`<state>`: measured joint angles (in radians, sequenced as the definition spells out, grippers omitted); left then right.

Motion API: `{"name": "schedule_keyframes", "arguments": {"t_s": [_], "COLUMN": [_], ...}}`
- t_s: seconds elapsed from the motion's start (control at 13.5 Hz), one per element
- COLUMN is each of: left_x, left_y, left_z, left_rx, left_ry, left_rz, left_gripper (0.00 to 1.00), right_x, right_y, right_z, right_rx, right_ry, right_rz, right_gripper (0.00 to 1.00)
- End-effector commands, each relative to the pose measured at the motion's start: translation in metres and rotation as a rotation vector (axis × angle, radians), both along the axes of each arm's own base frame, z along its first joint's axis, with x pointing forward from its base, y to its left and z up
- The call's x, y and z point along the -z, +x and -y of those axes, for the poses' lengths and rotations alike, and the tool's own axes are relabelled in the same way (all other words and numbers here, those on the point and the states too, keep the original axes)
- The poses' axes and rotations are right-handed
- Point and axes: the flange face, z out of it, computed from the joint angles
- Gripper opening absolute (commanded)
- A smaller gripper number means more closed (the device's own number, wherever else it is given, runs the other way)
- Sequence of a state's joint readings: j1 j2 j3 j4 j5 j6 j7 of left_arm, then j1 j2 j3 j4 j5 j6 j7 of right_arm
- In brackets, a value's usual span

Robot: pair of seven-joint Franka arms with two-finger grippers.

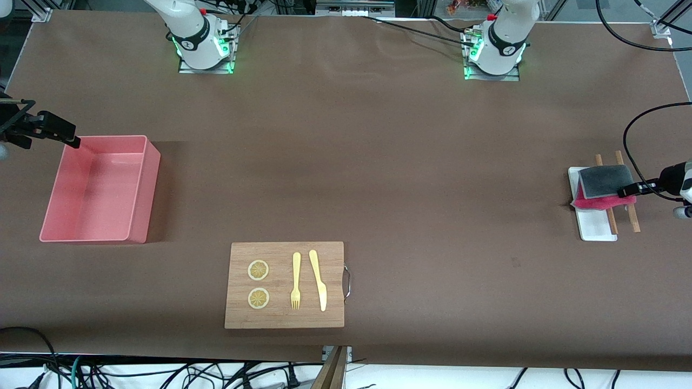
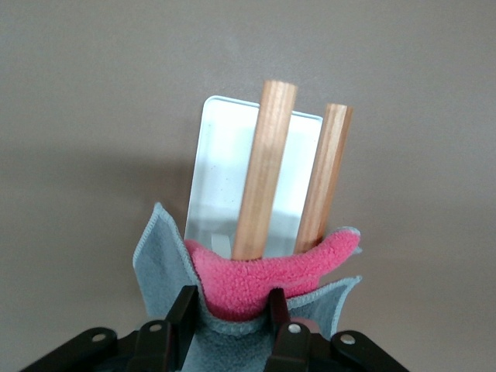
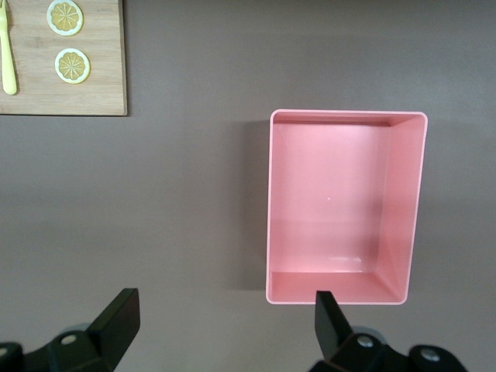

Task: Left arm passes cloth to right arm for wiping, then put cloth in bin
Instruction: 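Close the left gripper on the cloth's folded edge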

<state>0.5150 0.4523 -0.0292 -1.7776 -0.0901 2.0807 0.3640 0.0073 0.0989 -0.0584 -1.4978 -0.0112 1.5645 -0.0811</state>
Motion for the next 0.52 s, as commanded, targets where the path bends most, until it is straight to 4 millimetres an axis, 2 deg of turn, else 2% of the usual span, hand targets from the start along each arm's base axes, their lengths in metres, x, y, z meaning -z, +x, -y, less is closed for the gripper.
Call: {"name": "schedule_keyframes", "arguments": {"t_s": [0.0,0.3,0.37,0.45], "left_x": [-0.002,-0.004,-0.005,-0.006], "left_y": [0.004,0.002,0.002,0.002], "left_z": [-0.009,-0.012,-0.012,-0.012], "left_rx": [0.038,0.037,0.037,0.036], "left_ry": [-0.015,-0.018,-0.018,-0.017], "left_rz": [0.024,0.021,0.021,0.022], "left_gripper": [0.29,0.01,0.0,0.0], "right_x": [-0.004,-0.004,-0.002,0.008], "right_y": [0.002,0.002,0.003,0.006], "right_z": [0.002,-0.003,-0.006,-0.007], "right_rx": [-0.008,-0.011,-0.011,-0.014], "right_ry": [0.018,0.022,0.021,0.023], "right_rz": [0.01,0.01,0.007,-0.016], "right_gripper": [1.0,1.0,1.0,1.0]}}
